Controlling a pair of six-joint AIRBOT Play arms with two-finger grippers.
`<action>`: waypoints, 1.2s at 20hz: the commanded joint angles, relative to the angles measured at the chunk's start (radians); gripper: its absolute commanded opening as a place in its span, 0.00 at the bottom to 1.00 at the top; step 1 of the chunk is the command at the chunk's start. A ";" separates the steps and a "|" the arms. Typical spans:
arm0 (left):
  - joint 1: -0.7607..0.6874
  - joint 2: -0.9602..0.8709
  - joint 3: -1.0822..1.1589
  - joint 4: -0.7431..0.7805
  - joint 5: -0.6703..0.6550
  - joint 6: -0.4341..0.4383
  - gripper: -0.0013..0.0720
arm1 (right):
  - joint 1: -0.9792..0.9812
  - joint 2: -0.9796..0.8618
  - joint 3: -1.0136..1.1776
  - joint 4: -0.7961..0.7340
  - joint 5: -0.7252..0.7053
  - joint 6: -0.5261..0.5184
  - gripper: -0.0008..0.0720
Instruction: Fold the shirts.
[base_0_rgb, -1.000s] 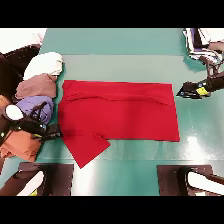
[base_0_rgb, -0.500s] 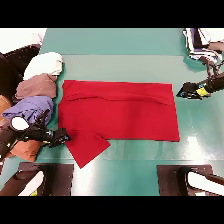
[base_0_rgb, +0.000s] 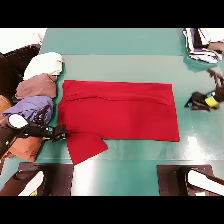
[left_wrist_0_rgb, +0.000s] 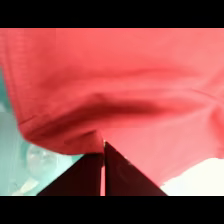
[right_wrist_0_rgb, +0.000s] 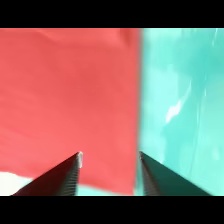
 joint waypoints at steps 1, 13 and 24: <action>0.001 0.001 0.061 -0.012 -0.011 0.040 0.05 | -0.149 0.054 -0.245 -0.013 0.028 0.000 0.78; 0.001 0.001 0.073 -0.054 0.004 0.041 0.05 | -0.087 0.057 -0.482 0.158 -0.123 -0.046 0.39; 0.001 0.212 0.103 0.061 -0.272 -0.022 0.04 | -0.029 0.325 -0.385 -0.121 0.127 -0.052 0.03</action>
